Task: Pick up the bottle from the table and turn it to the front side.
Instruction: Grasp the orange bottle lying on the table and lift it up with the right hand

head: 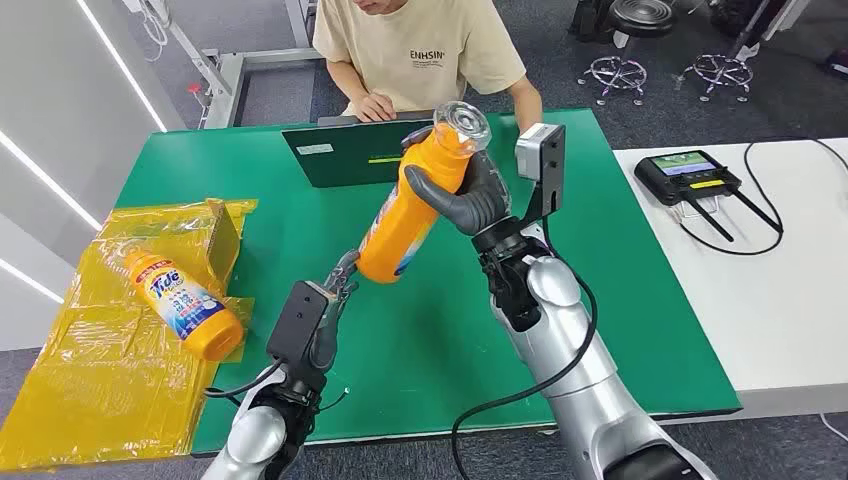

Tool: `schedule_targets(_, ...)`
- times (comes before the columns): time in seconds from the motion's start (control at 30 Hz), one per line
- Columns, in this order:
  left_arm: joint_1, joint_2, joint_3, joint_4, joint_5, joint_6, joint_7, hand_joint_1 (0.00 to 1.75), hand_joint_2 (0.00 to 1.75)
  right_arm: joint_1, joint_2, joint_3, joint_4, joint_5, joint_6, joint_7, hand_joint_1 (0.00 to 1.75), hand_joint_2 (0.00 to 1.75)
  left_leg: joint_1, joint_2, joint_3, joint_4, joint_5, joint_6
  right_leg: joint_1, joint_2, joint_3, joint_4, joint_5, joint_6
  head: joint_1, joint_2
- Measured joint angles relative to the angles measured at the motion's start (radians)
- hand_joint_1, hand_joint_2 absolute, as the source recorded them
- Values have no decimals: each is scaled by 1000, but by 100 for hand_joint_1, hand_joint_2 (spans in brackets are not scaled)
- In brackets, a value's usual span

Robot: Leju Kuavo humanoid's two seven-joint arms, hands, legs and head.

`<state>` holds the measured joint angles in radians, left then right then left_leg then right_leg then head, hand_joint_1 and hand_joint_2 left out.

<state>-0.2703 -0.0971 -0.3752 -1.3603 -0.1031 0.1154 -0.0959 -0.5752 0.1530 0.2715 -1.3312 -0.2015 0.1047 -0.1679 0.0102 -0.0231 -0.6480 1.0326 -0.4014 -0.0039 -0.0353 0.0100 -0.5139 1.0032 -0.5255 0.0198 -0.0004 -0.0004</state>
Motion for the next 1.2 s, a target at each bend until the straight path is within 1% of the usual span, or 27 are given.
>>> schedule_targets(0.17, -10, -10, -16, 0, -22, 9, -2, 0, 0, 0, 0, -22, 12, -64, 14, 10, 175, 175, 0, 0, 0, 0, 0, 0, 0, 0, 0, 0, 0, 0, 0, 0)
schedule_targets(0.27, -16, -16, -30, 5, -56, 38, 4, 0, 0, -1, 0, -33, 24, -87, 20, 13, 175, 175, 0, 0, 0, 0, 0, 0, 0, 0, 0, 0, 0, 0, 0, 0)
schedule_targets(0.33, -16, -20, -37, 10, -95, 80, 10, 0, 0, -1, 0, -35, 33, -79, 20, 22, 175, 175, 0, 0, 0, 0, 0, 0, 0, 0, 0, 0, 0, 0, 0, 0)
schedule_targets(0.5, -31, -26, -42, 20, -295, 258, 16, 0, 0, 1, 0, -31, 52, -24, 13, 70, 175, 175, 0, 0, 0, 0, 0, 0, 0, 0, 0, 0, 0, 0, 0, 0)
schedule_targets(0.77, -64, -26, -11, 76, -482, 351, -20, 0, 0, 1, 0, -13, 82, 41, 15, 101, 175, 175, 0, 0, 0, 0, 0, 0, 0, 0, 0, 0, 0, 0, 0, 0)
schedule_targets(0.83, -67, -27, -2, 89, -498, 348, -28, 0, 0, 1, 0, -6, 91, 58, 9, 103, 175, 175, 0, 0, 0, 0, 0, 0, 0, 0, 0, 0, 0, 0, 0, 0)
schedule_targets(1.03, -68, -43, 3, 113, -436, 250, -67, 0, 0, -11, 0, 8, 119, 82, 14, 105, 175, 175, 0, 0, 0, 0, 0, 0, 0, 0, 0, 0, 0, 0, 0, 0)
schedule_targets(1.2, -73, -59, -1, 136, -408, 229, -75, 0, 0, -52, 19, 29, 158, 84, 48, 104, 175, 175, 0, 0, 0, 0, 0, 0, 0, 0, 0, 0, 0, 0, 0, 0)
